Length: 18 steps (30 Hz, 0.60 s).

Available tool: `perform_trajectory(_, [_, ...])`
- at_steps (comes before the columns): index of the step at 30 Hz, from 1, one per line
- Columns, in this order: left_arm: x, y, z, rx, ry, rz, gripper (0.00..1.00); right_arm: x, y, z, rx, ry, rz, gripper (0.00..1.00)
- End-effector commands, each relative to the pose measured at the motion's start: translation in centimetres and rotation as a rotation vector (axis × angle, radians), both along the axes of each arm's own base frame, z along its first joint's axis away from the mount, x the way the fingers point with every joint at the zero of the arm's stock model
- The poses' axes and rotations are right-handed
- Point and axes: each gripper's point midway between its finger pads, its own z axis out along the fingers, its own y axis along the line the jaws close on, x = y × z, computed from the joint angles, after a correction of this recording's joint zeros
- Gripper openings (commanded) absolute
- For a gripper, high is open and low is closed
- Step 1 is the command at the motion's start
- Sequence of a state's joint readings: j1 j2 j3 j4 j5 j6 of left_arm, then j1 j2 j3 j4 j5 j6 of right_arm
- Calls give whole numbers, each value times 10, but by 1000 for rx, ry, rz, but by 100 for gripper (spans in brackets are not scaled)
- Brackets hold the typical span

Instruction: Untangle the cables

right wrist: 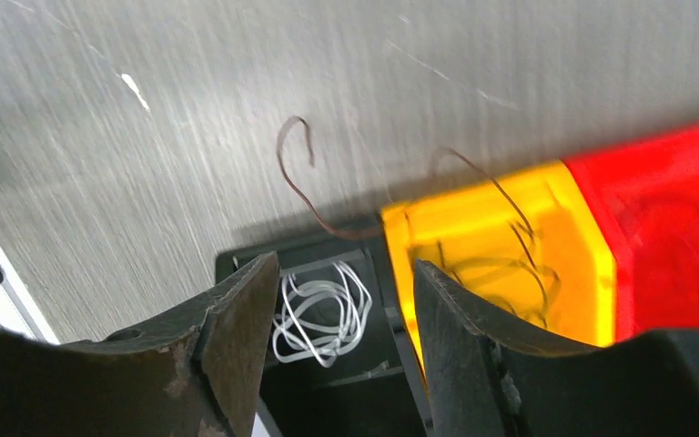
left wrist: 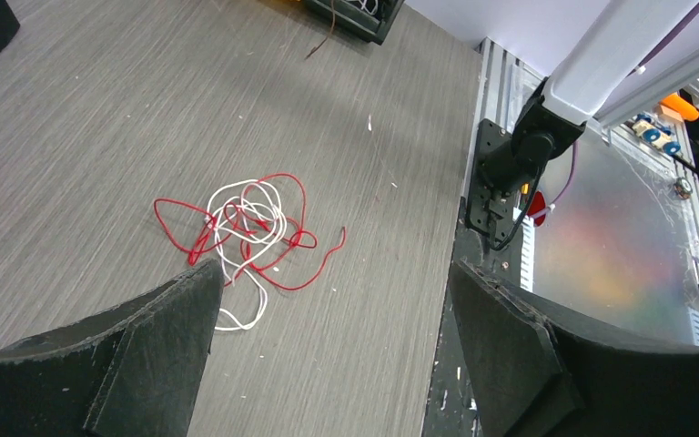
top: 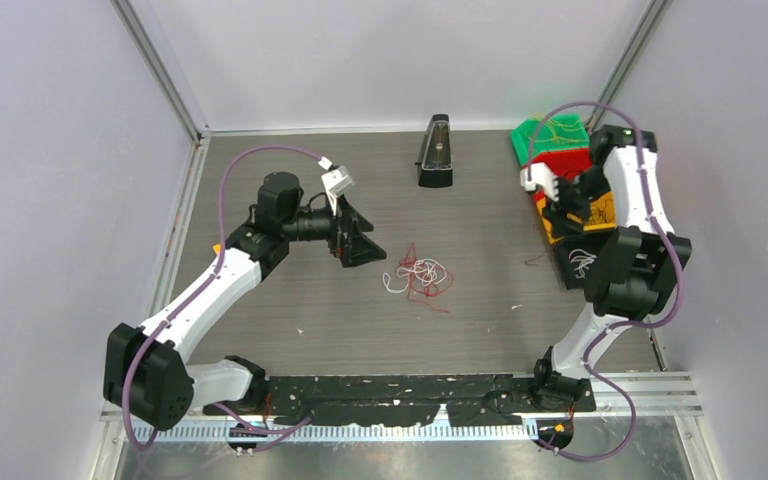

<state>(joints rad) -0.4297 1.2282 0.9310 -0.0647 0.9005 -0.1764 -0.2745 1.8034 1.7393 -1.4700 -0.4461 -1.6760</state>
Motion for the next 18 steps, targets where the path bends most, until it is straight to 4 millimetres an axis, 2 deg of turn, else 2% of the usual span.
perform_trajectory(1, [3,-3,11,-28,-30,-23,96,-7,21,-23,-70,5,135,62])
perform_trajectory(5, [3,-3,12,-30,-25,-20,96,-17,46,-48,-114,34,255,62])
perform_trajectory(6, [3,-3,12,-30,-23,-20,96,-23,47,-57,-127,61,267,62])
perform_trajectory(7, [3,-3,12,-30,-21,-19,96,-21,50,-62,-141,55,291,62])
perform_trajectory(8, [3,-3,12,-30,-19,-17,96,-25,49,-71,-158,79,301,61])
perform_trajectory(13, [3,-3,12,-30,-15,-12,96,-18,39,-95,-241,99,332,58])
perform_trajectory(15, [4,-3,11,-27,-11,-7,95,-17,33,-103,-273,120,340,54])
perform_trajectory(18, [5,-3,11,-21,-11,-7,95,-13,28,-104,-301,119,338,41])
